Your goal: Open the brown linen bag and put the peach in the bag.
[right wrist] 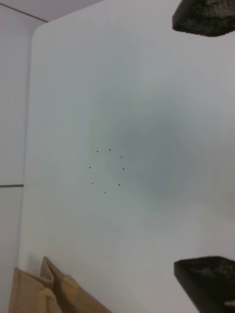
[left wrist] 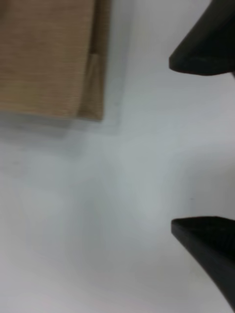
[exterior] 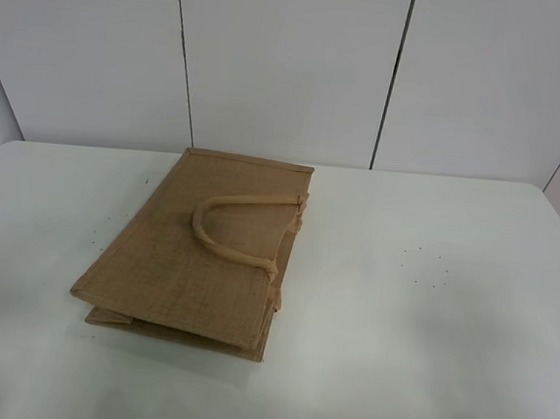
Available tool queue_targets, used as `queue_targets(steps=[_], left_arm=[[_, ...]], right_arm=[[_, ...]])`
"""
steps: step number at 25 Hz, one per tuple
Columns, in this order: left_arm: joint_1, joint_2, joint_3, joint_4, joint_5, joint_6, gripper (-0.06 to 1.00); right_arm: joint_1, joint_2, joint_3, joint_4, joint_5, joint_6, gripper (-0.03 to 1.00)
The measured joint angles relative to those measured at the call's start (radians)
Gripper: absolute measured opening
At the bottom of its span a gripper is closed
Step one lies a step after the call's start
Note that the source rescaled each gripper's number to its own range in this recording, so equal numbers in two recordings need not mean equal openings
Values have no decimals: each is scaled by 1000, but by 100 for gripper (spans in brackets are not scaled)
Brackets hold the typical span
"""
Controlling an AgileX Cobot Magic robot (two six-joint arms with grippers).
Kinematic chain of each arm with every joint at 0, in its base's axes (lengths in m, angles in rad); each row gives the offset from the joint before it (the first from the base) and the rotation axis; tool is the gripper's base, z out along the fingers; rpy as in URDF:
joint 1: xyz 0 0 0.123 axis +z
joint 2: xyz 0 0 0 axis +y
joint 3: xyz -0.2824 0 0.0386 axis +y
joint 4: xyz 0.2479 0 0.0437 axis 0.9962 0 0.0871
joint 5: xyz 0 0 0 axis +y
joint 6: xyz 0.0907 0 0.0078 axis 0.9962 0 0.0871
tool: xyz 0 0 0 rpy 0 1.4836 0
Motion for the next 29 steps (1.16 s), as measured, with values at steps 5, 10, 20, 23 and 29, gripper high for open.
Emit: queue_targets(steps=[5, 10, 20, 23, 29], left_arm=[[0, -71, 0, -21, 1, 0, 81], [0, -72, 0, -25, 1, 0, 81], [0, -72, 0, -26, 1, 0, 81], [0, -72, 0, -26, 1, 0, 81], [0, -72, 0, -26, 1, 0, 81]], right_arm=[[0, 0, 0, 0, 0, 0, 100], [0, 0, 0, 0, 0, 0, 100], [0, 0, 0, 0, 0, 0, 100], [0, 0, 0, 0, 0, 0, 100], [0, 0, 0, 0, 0, 0, 100]])
